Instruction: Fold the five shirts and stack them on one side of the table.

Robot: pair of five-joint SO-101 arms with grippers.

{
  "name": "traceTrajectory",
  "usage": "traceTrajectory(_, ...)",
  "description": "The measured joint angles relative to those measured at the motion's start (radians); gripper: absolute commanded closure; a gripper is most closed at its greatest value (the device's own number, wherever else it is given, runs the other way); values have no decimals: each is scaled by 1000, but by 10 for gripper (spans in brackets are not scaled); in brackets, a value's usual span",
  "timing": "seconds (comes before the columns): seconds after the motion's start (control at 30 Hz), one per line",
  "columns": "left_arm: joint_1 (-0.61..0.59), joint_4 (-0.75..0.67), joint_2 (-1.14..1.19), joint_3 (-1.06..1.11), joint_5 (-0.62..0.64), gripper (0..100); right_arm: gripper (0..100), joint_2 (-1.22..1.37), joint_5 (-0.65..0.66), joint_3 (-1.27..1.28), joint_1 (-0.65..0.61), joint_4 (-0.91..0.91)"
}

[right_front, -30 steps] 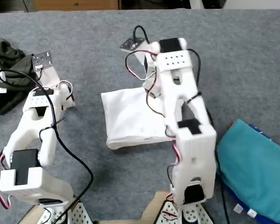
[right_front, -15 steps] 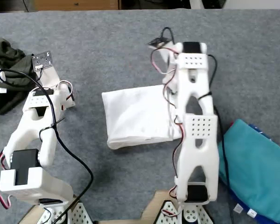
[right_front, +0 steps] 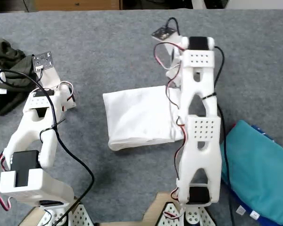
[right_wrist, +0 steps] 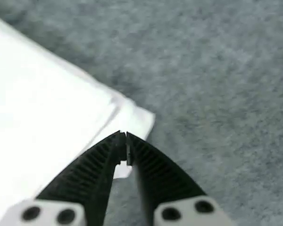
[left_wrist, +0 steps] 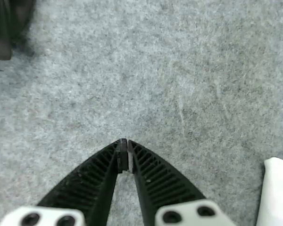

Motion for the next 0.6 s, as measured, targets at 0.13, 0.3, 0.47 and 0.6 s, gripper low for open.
traceTrajectory(0.13,0,0,0,0,0,981,871,-158,-80,287,-32,-2)
traceTrajectory(0.3,0,0,0,0,0,981,843,-273,-189,560,-34,-14)
traceTrajectory(0.47,0,0,0,0,0,981,854,-281,-245,677,-81,-84)
traceTrajectory(0.6,0,0,0,0,0,981,854,-273,-298,677,-103,-112)
